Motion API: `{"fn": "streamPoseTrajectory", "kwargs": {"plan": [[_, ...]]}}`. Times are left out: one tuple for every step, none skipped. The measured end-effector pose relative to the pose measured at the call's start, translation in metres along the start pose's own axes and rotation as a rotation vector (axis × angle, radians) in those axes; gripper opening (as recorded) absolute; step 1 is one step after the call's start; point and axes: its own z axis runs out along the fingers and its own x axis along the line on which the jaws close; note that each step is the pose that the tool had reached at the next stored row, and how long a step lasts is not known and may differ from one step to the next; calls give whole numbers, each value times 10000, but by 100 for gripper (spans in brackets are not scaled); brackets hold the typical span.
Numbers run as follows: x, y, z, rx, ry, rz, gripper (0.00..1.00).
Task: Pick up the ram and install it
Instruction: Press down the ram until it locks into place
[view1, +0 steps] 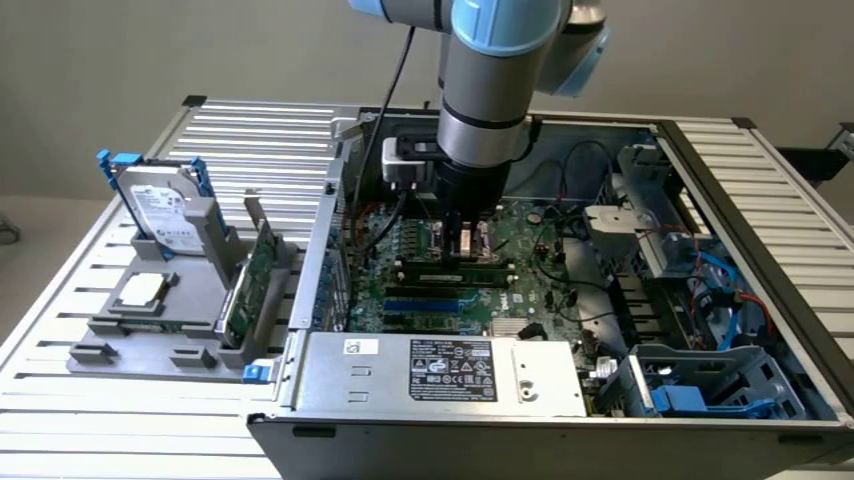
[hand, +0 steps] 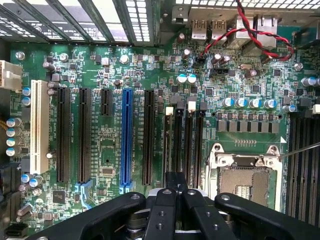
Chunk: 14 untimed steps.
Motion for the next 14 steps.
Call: {"fn": "streamPoseTrajectory", "kwargs": {"plan": [[0, 0, 4, 1, -2, 0, 11], [0, 0, 8, 1, -2, 0, 11], [-1, -1, 12, 2, -5, 0, 11], [-1, -1, 15, 2, -6, -1, 11], [-1, -1, 16, 3, -7, 0, 11], [-1, -1, 16, 3, -7, 0, 11], [-1, -1, 14, 3, -5, 0, 11], [-2, -1, 5, 2, -6, 0, 11], [-4, -1, -10, 3, -20, 1, 11], [-7, -3, -34, 2, -42, -2, 11], [-4, -1, -77, -21, -19, -1, 11], [-3, -1, -118, -42, -7, 0, 11], [-4, -3, -154, -58, -12, 0, 11], [-4, -6, -189, -79, -10, 1, 11]]}}
